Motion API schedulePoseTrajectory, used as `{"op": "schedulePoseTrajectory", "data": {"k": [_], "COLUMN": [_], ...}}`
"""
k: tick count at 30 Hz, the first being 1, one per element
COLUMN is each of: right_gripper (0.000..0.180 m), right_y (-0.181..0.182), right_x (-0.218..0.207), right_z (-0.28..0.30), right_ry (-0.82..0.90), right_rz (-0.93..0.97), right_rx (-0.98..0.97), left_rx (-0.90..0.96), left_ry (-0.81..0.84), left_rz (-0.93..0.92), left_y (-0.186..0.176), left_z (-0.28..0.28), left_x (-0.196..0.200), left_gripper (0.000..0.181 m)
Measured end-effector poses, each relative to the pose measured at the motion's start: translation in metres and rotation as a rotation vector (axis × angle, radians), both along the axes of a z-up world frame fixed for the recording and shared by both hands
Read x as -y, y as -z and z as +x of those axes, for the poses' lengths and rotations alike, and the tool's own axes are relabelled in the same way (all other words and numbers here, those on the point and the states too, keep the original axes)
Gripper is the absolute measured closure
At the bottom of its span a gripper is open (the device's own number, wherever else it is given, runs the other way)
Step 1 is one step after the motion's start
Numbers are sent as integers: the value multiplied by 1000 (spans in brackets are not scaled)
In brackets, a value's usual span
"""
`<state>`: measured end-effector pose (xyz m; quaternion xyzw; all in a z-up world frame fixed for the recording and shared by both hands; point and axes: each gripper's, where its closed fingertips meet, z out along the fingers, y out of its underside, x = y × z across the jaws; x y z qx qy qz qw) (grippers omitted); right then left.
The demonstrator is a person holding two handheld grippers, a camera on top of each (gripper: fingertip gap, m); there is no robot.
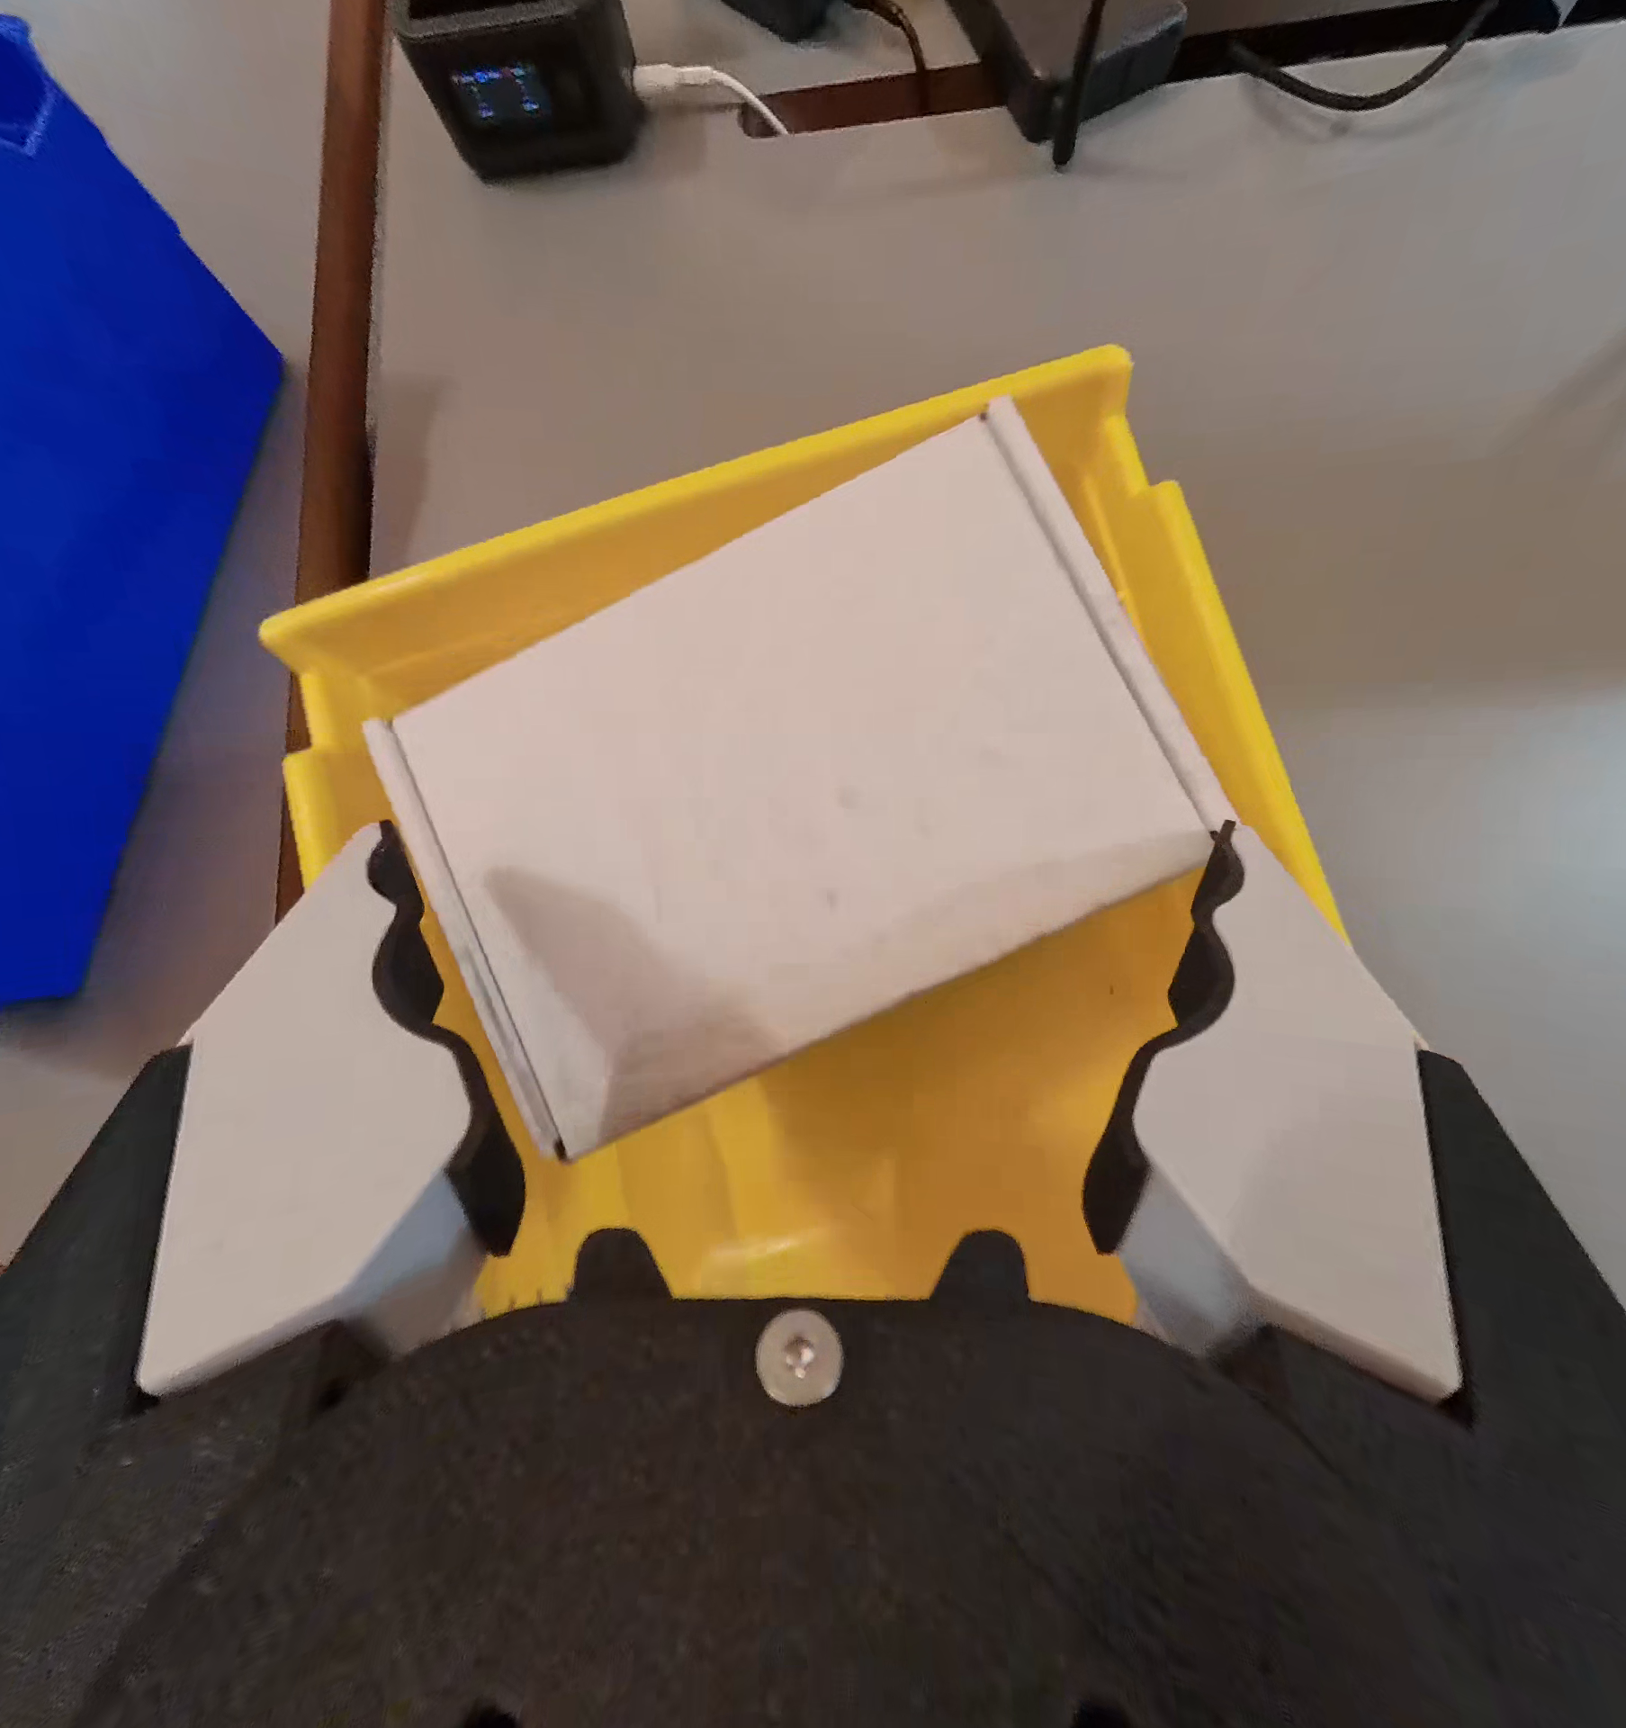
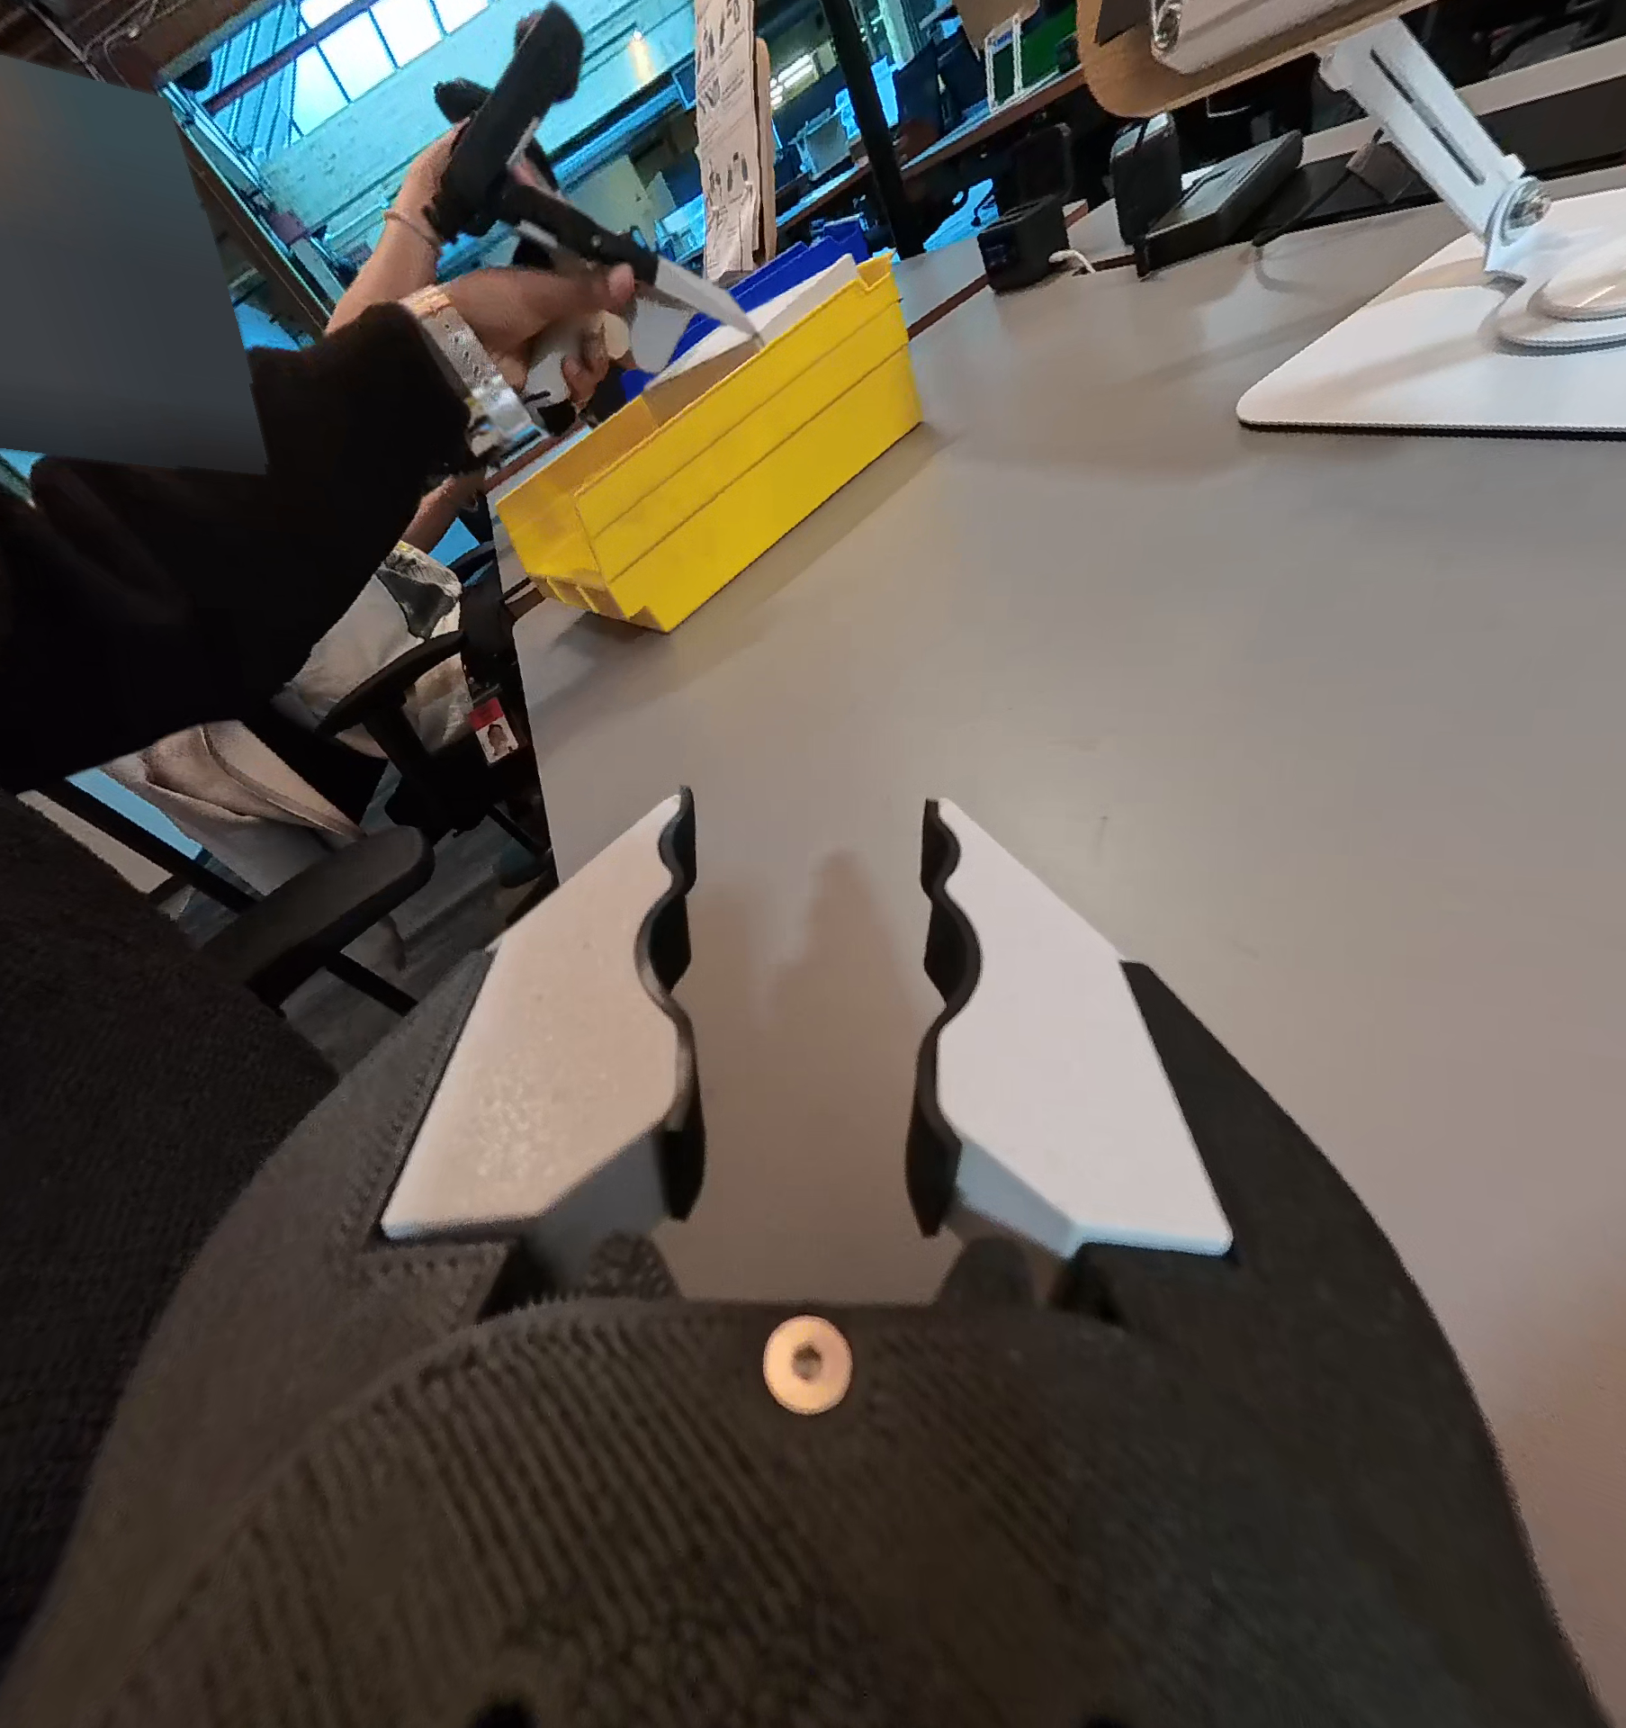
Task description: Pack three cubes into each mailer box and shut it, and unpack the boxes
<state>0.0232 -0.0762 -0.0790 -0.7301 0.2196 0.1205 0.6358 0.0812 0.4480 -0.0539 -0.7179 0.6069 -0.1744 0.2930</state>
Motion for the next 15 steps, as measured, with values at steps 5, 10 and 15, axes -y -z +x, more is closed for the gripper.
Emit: {"op": "schedulePoseTrajectory", "data": {"k": [5, 10, 15], "right_gripper": [132, 132, 132], "right_y": [-4, -7, -5], "right_x": [2, 5, 6], "right_z": [1, 3, 5], "right_ry": [-3, 3, 9], "right_rz": [19, 43, 43], "right_rx": [-13, -37, -46], "left_rx": [-22, -14, 39], "left_ry": [7, 77, 333], "left_rz": [-22, -12, 79], "left_y": [-4, -5, -24], "left_z": [11, 13, 10], "left_x": [5, 3, 12], "left_gripper": [37, 40, 45]}}
